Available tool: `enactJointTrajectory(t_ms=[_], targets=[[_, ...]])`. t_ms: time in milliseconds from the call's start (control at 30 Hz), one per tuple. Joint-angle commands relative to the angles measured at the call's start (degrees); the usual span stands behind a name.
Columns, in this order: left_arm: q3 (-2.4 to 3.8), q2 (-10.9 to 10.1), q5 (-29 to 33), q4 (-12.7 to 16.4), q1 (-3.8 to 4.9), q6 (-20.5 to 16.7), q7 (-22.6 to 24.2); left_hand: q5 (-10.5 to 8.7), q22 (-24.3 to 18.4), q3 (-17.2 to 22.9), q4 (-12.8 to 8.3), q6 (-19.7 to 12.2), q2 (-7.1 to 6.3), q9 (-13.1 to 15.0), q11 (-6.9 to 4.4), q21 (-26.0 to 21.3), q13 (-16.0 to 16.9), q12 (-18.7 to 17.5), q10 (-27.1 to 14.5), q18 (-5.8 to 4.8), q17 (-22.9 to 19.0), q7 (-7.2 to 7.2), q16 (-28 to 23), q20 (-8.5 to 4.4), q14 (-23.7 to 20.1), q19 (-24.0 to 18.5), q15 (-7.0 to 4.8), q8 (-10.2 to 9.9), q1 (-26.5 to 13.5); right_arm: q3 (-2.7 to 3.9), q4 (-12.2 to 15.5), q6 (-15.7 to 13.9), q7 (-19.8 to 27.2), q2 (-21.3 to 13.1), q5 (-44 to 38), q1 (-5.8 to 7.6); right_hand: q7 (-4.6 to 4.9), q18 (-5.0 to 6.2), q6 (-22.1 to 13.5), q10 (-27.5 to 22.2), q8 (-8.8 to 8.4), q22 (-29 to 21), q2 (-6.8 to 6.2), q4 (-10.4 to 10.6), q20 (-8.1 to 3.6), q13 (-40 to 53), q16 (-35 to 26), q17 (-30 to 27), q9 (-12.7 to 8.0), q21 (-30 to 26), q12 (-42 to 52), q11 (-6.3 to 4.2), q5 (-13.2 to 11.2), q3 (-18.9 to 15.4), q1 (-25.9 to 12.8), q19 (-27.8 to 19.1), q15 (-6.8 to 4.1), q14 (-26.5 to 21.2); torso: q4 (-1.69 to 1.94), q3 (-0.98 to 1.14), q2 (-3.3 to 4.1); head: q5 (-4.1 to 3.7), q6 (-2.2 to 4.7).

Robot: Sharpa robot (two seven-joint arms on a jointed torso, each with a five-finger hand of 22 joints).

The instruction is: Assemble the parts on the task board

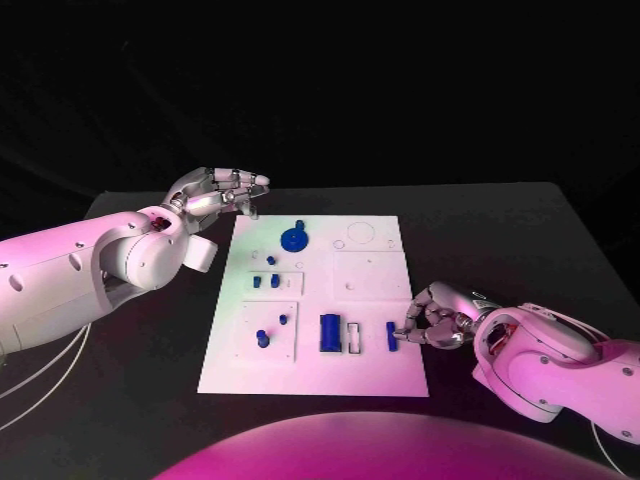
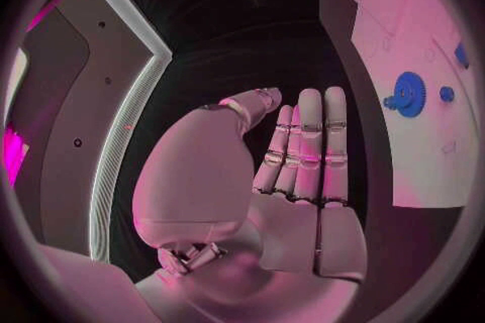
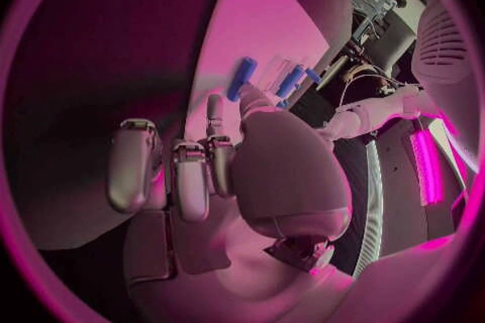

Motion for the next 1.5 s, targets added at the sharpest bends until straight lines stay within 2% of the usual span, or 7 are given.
enactJointTrajectory(t_ms=[33,267,467,700,1033,1267,1500], targets=[[0.04,0.1,0.0,0.1,0.03,1.0,0.4,0.22,-0.1,-0.1,0.2,-0.5,0.24,-0.1,-0.10,-0.2,-0.1,-0.2,-0.3,0.81,0.1,0.09,0.4,0.41,0.0,0.0,0.25,0.2,-0.2,-0.02,-0.3,2.2,-1.8,0.3,-3.4,-0.18,-0.12,-0.55,0.3,3.4,-0.20,10.5,0.10,-0.1,0.48,10.0,-0.2,9.9,0.1,-0.2,-0.1,0.19,0.1,-0.3,-0.6,0.8,0.34,5.1,0.05,0.05,-0.06,0.11,0.01],[0.04,0.0,0.0,0.1,0.03,1.1,0.3,0.22,-0.1,-0.1,0.2,-0.5,0.24,-0.1,-0.10,-0.2,-0.1,-0.2,-0.3,0.81,0.1,0.09,0.4,0.41,0.0,0.0,0.25,0.2,-0.2,-0.02,-0.9,2.7,-2.3,1.3,-5.7,-0.49,-0.27,-0.52,0.7,3.4,-0.14,10.5,0.00,-0.1,0.46,10.0,-0.2,9.9,0.2,-0.3,-0.1,0.07,0.1,-0.3,-0.4,0.7,0.26,5.1,-0.01,-0.02,-0.05,-0.03,0.01],[0.04,-0.1,-0.1,0.2,0.03,1.2,0.3,0.22,-0.1,-0.1,0.2,-0.5,0.24,-0.1,-0.10,-0.2,-0.1,-0.2,-0.3,0.81,0.1,0.09,0.4,0.41,0.0,0.0,0.25,0.2,-0.2,-0.02,-1.0,2.2,-2.4,2.3,-6.5,-0.70,-0.28,-0.50,0.8,3.3,-0.23,10.4,-0.37,-0.1,0.43,10.0,-0.3,9.8,0.2,-0.4,-0.2,0.05,0.0,-0.6,-0.5,0.7,0.22,5.1,0.13,0.00,-0.04,0.06,0.01],[0.04,-0.3,-0.1,0.2,0.03,1.2,0.2,0.20,-0.1,-0.2,0.2,-0.5,0.23,-0.1,-0.10,-0.2,-0.1,-0.1,-0.3,0.80,0.1,0.10,0.4,0.42,0.0,0.0,0.26,0.3,-0.3,-0.01,-0.1,-0.6,-2.2,2.5,-6.8,-0.76,-0.30,-0.56,0.8,3.4,-0.24,10.5,-0.37,-0.1,0.43,10.1,-0.2,10.1,0.2,-0.1,0.0,0.04,0.0,-0.6,-0.5,0.8,0.21,5.1,-0.04,-0.01,-0.06,0.33,0.01],[0.04,-0.2,-0.2,0.2,0.03,1.4,0.1,0.20,-0.1,-0.2,0.2,-0.5,0.25,-0.1,-0.09,-0.2,-0.2,-0.1,-0.3,0.80,0.1,0.10,0.4,0.43,-0.1,0.0,0.27,0.3,-0.3,0.03,1.3,-3.6,-1.8,3.9,-6.3,-0.77,-0.29,-0.57,1.0,3.5,-0.36,10.5,-0.20,0.1,0.39,10.2,-0.2,10.2,0.3,0.0,0.1,0.02,0.1,-0.8,-1.1,0.8,0.18,5.2,0.01,0.02,-0.03,0.17,0.01],[0.04,-0.1,-0.2,0.2,0.03,1.4,0.0,0.20,-0.1,-0.2,0.2,-0.5,0.25,-0.1,-0.09,-0.2,-0.2,-0.1,-0.3,0.80,0.1,0.10,0.4,0.43,-0.1,0.0,0.27,0.3,-0.3,0.06,0.7,-3.4,-2.1,5.3,-6.0,-0.76,-0.32,-0.55,1.3,3.5,-0.55,10.5,0.06,0.1,0.37,10.2,-0.2,10.2,0.4,-0.2,0.1,0.01,0.1,-1.2,-2.1,0.8,0.17,5.2,0.05,0.02,0.01,0.10,0.01],[0.04,-0.1,-0.2,0.3,0.03,1.5,-0.1,0.21,-0.1,-0.2,0.2,-0.4,0.30,-0.1,-0.09,-0.2,-0.2,-0.1,-0.4,0.80,0.1,0.10,0.4,0.43,-0.1,0.0,0.27,0.3,-0.3,0.09,-0.6,-1.6,-2.5,6.9,-5.8,-0.75,-0.72,-0.57,2.3,3.5,-0.15,10.6,0.56,0.0,0.28,10.2,-0.1,10.3,0.8,0.0,0.2,-0.27,0.1,-1.3,-2.5,0.9,0.00,5.2,0.08,-0.05,-0.02,0.15,0.01]])
